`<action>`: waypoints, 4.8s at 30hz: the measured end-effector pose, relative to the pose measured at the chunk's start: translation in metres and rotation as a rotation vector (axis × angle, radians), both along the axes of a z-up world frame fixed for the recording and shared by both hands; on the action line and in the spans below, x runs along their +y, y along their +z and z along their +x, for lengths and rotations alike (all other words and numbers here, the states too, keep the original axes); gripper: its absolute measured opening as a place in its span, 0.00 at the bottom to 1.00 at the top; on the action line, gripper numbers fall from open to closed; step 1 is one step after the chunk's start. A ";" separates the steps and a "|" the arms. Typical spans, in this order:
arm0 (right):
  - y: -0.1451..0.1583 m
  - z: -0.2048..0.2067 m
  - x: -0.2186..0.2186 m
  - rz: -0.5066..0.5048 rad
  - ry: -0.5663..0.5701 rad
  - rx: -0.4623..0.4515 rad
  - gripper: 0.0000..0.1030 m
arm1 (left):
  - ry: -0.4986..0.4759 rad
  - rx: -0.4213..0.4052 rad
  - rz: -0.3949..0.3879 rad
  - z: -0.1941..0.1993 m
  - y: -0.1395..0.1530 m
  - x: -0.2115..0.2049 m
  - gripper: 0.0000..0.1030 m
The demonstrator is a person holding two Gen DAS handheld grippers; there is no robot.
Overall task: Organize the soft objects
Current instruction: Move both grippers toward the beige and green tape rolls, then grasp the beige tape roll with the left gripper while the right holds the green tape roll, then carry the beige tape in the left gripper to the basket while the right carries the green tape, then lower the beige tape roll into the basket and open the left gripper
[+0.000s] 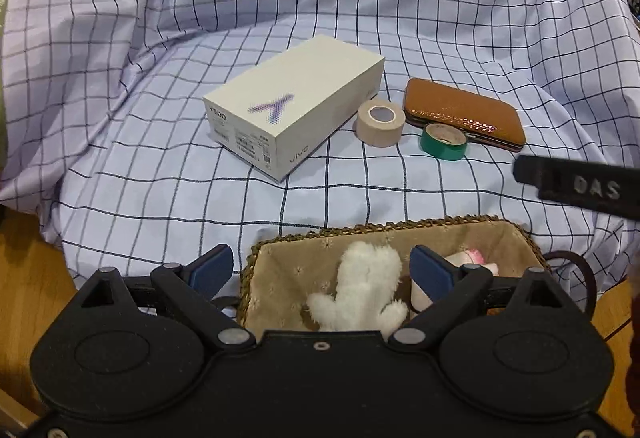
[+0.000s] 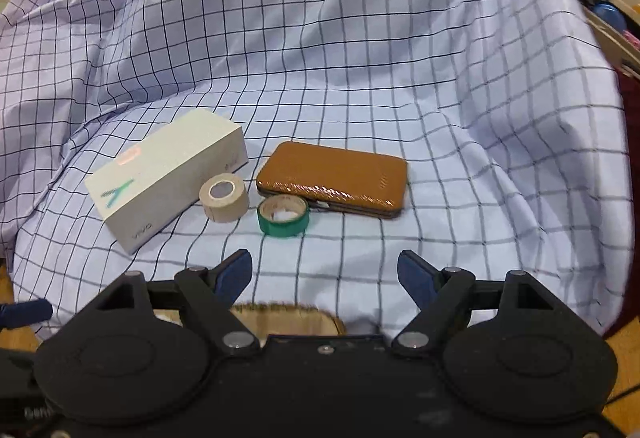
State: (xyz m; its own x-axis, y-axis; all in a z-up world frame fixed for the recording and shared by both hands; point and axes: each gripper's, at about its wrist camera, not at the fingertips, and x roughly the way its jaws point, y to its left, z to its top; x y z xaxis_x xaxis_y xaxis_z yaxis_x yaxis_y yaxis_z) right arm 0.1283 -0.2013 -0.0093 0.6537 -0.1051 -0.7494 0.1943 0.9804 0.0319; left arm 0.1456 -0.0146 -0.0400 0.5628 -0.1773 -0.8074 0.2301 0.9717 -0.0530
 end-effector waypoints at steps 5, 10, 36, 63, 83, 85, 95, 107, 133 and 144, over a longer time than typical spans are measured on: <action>-0.012 0.037 0.004 -0.003 0.029 0.030 0.67 | 0.005 0.030 -0.018 0.012 -0.007 0.004 0.89; -0.029 0.069 0.010 0.008 0.082 0.072 0.66 | -0.003 0.043 -0.010 0.021 -0.012 0.006 0.89; -0.060 0.100 -0.007 0.059 0.014 0.158 0.45 | -0.038 0.072 -0.042 0.053 -0.009 -0.009 0.89; -0.050 0.056 -0.069 0.097 -0.087 0.096 0.46 | -0.046 0.082 -0.022 0.136 -0.033 -0.095 0.69; -0.047 0.043 -0.059 0.094 -0.078 0.105 0.46 | -0.066 0.077 -0.051 0.137 -0.039 -0.096 0.46; -0.043 0.039 -0.058 0.088 -0.083 0.099 0.46 | -0.069 0.073 -0.056 0.132 -0.033 -0.094 0.46; -0.007 0.003 -0.043 0.063 -0.071 0.029 0.46 | -0.097 0.011 -0.068 0.079 0.022 -0.069 0.46; 0.034 -0.079 -0.003 0.049 -0.003 -0.067 0.46 | -0.070 -0.057 -0.070 -0.013 0.054 -0.009 0.46; 0.058 -0.191 0.028 0.102 0.053 -0.159 0.46 | -0.041 -0.042 -0.143 -0.110 0.037 0.015 0.46; 0.039 -0.182 0.032 0.066 0.047 -0.100 0.46 | -0.019 -0.039 -0.084 -0.113 0.023 0.009 0.46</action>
State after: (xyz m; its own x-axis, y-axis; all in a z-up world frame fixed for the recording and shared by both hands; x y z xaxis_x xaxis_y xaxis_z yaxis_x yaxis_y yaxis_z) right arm -0.0541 -0.1691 0.0296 0.7282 -0.0249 -0.6849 0.1408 0.9835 0.1139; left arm 0.0326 -0.0053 -0.0166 0.5889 -0.2549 -0.7669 0.2523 0.9595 -0.1252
